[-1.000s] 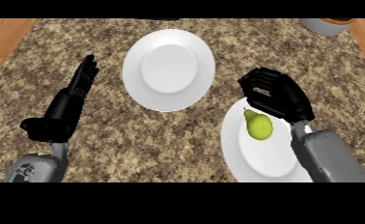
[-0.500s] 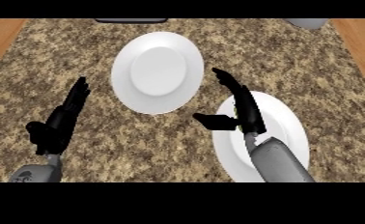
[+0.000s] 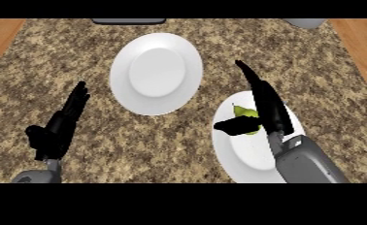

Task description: Pick the pear from the plate and place it in the plate

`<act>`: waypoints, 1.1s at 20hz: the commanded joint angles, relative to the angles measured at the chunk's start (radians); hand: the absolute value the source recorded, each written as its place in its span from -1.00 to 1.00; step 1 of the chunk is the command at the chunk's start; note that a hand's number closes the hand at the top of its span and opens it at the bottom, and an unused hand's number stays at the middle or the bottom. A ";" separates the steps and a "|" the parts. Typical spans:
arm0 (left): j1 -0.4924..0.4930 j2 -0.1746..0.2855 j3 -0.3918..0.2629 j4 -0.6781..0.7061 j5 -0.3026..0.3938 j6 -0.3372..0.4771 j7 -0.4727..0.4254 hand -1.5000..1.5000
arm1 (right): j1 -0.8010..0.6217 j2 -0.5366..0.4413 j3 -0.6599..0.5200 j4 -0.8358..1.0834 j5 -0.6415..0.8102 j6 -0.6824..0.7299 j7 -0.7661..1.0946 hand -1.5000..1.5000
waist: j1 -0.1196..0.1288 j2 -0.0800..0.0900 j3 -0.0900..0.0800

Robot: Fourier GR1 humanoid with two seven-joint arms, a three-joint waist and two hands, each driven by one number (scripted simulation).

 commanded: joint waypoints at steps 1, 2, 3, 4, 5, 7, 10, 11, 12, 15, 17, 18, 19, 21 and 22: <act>-0.007 -0.017 0.003 0.001 -0.011 0.022 -0.001 0.00 | -0.032 -0.128 0.012 -0.076 -0.010 0.195 0.184 -1.00 | -0.008 -0.002 -0.001; -0.014 0.024 0.024 0.034 0.006 -0.030 -0.017 0.00 | -0.052 -0.114 0.042 -0.076 0.006 0.221 0.227 -1.00 | -0.005 0.000 -0.001; 0.040 0.012 0.010 -0.002 0.003 -0.031 -0.052 0.00 | -0.079 -0.137 0.022 -0.052 -0.040 0.290 0.238 -1.00 | 0.009 0.000 -0.001; -0.012 0.024 0.027 0.023 0.006 -0.025 -0.007 0.00 | -0.074 -0.158 0.035 -0.085 -0.061 0.345 0.289 -1.00 | -0.003 0.000 -0.001; 0.010 0.016 0.016 0.032 0.005 -0.039 -0.032 0.00 | -0.092 -0.138 0.059 -0.080 -0.058 0.371 0.334 -1.00 | 0.003 0.001 -0.001; -0.009 0.005 0.012 0.009 0.003 -0.027 -0.001 0.00 | -0.118 -0.154 0.046 -0.097 -0.106 0.458 0.396 -1.00 | 0.002 0.001 0.000; 0.034 -0.008 0.014 0.017 -0.027 -0.010 -0.039 0.00 | -0.098 -0.137 0.005 -0.147 -0.137 0.508 0.480 -1.00 | 0.001 0.001 0.001; -0.011 -0.006 0.037 0.081 -0.016 -0.039 -0.072 0.00 | -0.123 -0.041 0.023 -0.009 -0.080 0.465 0.416 -1.00 | 0.006 0.004 0.001; -0.063 0.001 0.036 0.027 0.004 -0.038 0.025 0.00 | -0.150 -0.045 0.033 0.009 -0.086 0.494 0.462 -1.00 | 0.007 0.004 0.001; -0.089 0.026 0.073 0.080 0.010 -0.063 0.009 0.00 | -0.184 -0.062 -0.007 0.010 -0.108 0.578 0.514 -1.00 | 0.005 0.004 0.001; 0.005 -0.011 0.030 0.011 -0.030 -0.034 -0.011 0.00 | -0.173 -0.065 -0.033 0.066 -0.088 0.583 0.474 -1.00 | 0.010 0.004 0.001; -0.087 -0.001 0.052 0.047 -0.012 -0.040 0.032 0.00 | -0.144 -0.095 -0.022 0.042 -0.097 0.605 0.480 -1.00 | 0.003 0.004 0.001; 0.010 -0.001 0.043 -0.007 -0.024 -0.039 0.001 0.00 | -0.128 -0.099 -0.021 0.035 -0.100 0.623 0.472 -1.00 | 0.008 0.003 0.001; -0.028 0.000 0.060 0.055 -0.006 -0.067 -0.040 0.00 | -0.179 -0.103 -0.001 0.085 -0.110 0.677 0.502 -1.00 | 0.008 0.005 0.001; -0.047 -0.020 0.052 0.106 -0.037 -0.035 -0.056 0.00 | -0.154 -0.125 0.012 0.079 -0.103 0.691 0.485 -1.00 | 0.002 0.005 0.001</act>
